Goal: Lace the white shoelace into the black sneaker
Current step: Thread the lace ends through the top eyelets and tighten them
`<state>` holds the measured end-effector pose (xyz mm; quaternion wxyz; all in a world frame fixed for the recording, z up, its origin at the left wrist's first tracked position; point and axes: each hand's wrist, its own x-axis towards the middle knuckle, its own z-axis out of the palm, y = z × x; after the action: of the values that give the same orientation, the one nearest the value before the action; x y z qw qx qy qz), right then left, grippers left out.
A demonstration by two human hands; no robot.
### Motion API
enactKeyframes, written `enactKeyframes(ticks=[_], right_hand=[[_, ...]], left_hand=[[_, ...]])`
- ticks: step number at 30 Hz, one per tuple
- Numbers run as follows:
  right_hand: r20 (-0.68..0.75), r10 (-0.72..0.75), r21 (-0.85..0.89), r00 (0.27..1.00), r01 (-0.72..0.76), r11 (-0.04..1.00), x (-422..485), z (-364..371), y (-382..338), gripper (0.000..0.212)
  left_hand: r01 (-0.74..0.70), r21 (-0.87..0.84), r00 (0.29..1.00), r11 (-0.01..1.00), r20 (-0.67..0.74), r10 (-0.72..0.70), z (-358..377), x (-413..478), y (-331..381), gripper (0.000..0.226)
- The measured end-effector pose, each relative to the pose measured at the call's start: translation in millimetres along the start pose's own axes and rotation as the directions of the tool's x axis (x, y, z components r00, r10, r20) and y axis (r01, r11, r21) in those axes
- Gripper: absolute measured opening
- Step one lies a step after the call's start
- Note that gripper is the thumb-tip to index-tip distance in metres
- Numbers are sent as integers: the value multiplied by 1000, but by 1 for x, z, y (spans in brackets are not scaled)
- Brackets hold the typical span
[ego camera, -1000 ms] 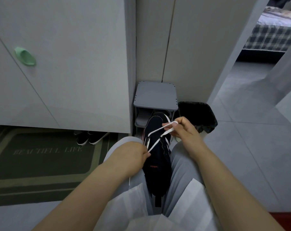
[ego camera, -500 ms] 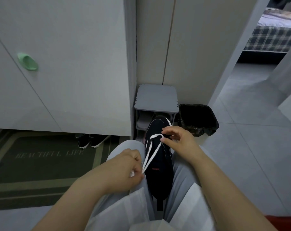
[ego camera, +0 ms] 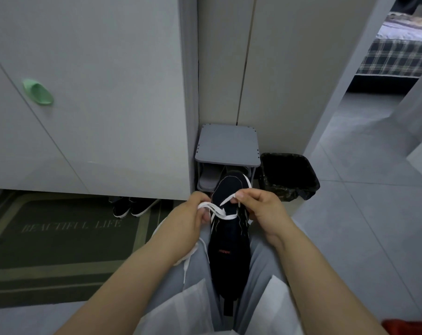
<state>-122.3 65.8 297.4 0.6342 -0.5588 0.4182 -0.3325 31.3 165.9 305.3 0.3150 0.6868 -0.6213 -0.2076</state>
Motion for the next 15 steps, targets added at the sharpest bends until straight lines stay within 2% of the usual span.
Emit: enactKeyframes(ticks=[3,6,8,11,15], right_hand=[[28,71,80,997,-74,994,2,-1,1,19],[40,97,158,995,-102,982,5,-3,4,21],[3,52,80,999,-52,995,6,-1,8,24],[-104,-67,-131,992,53,990,7,2,15,16],[-158,-147,-280,976,98,955,6,3,23,14]], left_hand=[[41,-86,999,995,27,-39,3,1,7,37],[45,-7,999,999,-22,-45,7,1,10,23],[54,78,997,996,-66,-48,7,0,13,17],[7,252,996,968,-86,15,8,0,12,36],[-80,215,994,973,-59,94,12,-5,12,37]])
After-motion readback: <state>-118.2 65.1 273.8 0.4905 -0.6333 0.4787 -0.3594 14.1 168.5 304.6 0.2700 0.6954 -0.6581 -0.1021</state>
